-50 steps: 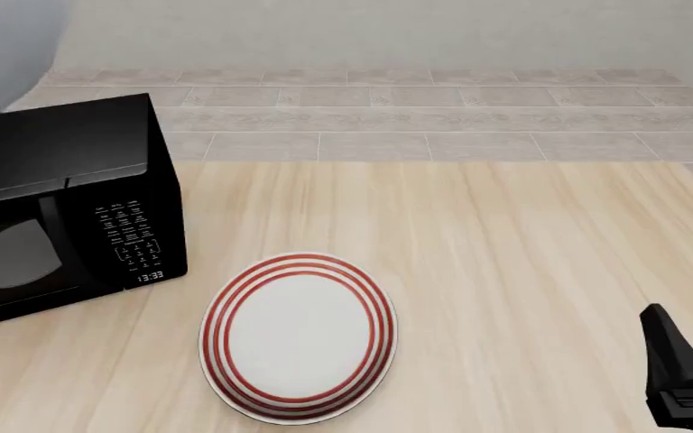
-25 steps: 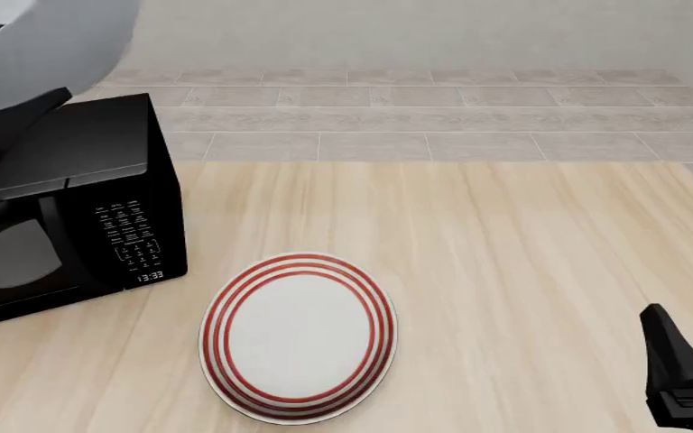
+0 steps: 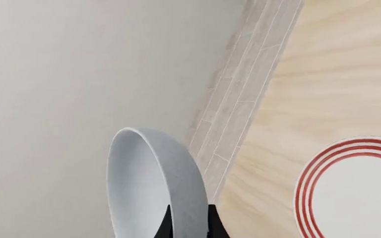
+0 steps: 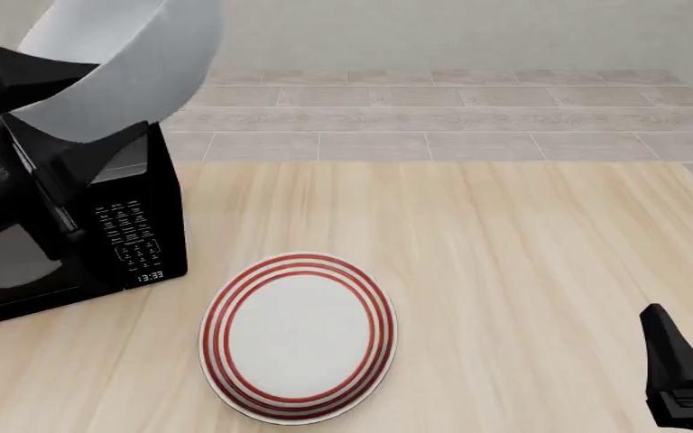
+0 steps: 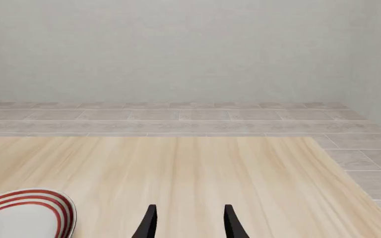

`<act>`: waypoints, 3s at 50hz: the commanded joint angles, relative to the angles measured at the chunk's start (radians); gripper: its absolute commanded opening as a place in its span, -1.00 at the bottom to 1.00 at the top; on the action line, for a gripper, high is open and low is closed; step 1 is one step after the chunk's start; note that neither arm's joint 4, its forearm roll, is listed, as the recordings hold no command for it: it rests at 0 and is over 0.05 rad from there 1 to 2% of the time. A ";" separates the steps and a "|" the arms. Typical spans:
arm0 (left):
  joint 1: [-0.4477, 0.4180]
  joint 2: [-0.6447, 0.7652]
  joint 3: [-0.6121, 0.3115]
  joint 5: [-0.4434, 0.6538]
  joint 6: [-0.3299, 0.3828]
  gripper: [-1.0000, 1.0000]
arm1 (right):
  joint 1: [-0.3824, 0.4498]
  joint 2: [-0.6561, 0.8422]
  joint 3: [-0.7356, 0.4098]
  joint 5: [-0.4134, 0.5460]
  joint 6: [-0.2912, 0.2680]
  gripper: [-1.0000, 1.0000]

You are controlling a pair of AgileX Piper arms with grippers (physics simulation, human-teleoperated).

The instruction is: Pick up the white bowl and put it on the plate.

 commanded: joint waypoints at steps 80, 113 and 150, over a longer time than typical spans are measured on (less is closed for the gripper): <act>-0.184 0.073 0.466 -0.351 0.061 -1.00 | 0.000 0.000 0.001 -0.001 -0.001 1.00; -0.203 0.144 0.549 -0.444 0.054 -1.00 | -0.001 0.000 0.001 -0.001 0.000 1.00; -0.243 0.292 0.573 -0.563 0.043 -1.00 | -0.001 0.000 0.001 -0.001 -0.001 1.00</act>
